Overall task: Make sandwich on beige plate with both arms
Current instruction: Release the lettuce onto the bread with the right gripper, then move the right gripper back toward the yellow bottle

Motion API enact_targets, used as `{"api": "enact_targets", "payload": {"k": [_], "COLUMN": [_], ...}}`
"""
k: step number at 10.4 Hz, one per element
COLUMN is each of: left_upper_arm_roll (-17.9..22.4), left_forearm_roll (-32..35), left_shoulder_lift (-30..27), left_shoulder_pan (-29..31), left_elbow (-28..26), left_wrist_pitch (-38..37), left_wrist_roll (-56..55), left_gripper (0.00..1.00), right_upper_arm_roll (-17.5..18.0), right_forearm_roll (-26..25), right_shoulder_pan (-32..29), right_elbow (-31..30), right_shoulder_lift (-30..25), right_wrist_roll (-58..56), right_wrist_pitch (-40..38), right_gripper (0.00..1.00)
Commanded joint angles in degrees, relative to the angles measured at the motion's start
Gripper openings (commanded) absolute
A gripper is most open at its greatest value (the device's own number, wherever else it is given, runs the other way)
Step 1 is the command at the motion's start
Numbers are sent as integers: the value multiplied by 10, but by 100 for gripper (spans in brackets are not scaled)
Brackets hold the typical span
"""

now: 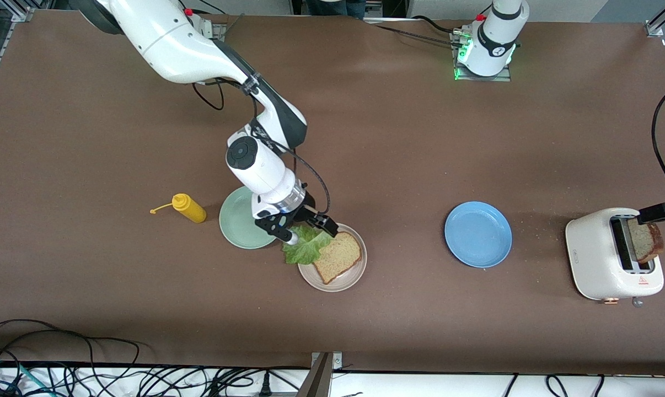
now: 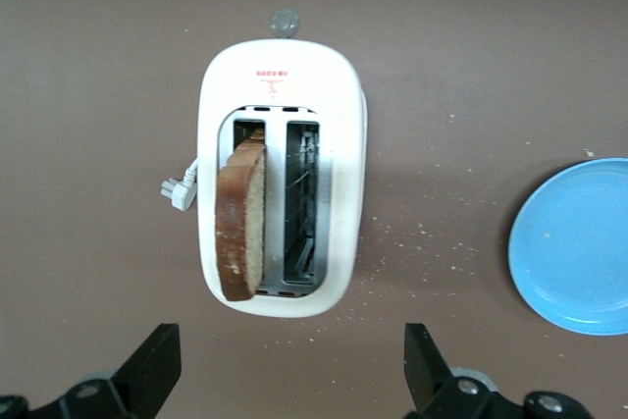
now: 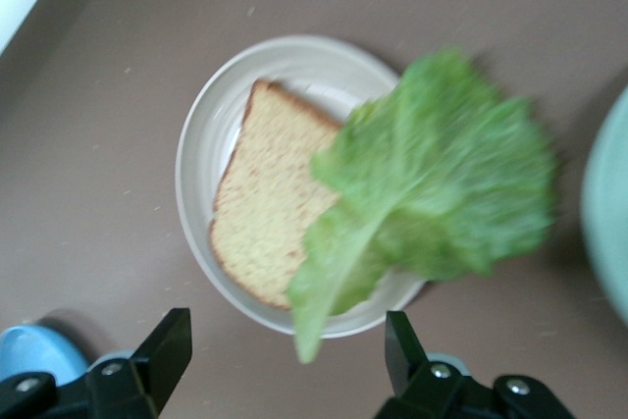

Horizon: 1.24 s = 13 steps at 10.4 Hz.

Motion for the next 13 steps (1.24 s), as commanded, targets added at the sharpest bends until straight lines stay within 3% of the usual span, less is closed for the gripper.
{"api": "enact_targets", "payload": {"k": [1,4,7,9,11,13], "left_upper_arm_roll": [-6,-6,-7,-7,-7,-7], "left_forearm_roll": [13,11,11,9,9,9], "left_shoulder_lift": [18,40,42,42,43,45], "left_shoulder_pan": [21,30,40,40,40,40], "left_elbow": [-1,-1,-1,-5,-7,-8], "left_wrist_pitch": [36,44,44,43,43,43], "left_wrist_roll": [25,36,37,37,37,37], "left_gripper": [100,100,100,100,100,100], "right_upper_arm_roll": [-8,-12,-83,-158,-221,-291], "right_forearm_roll": [-19,-16,-15,-12,-6,62], "right_shoulder_pan": [-23,-69,-76,-76,-76,-76], "right_elbow": [-7,-12,-37,-113,-200,-280], "right_shoulder_lift": [-67,-143,-227,-286,-334,-343], "right_wrist_roll": [-72,-272,-450,-609,-749,-928], "right_wrist_pitch": [-113,-286,-452,-467,-431,-345], "right_gripper": [99,100,100,100,100,100]}}
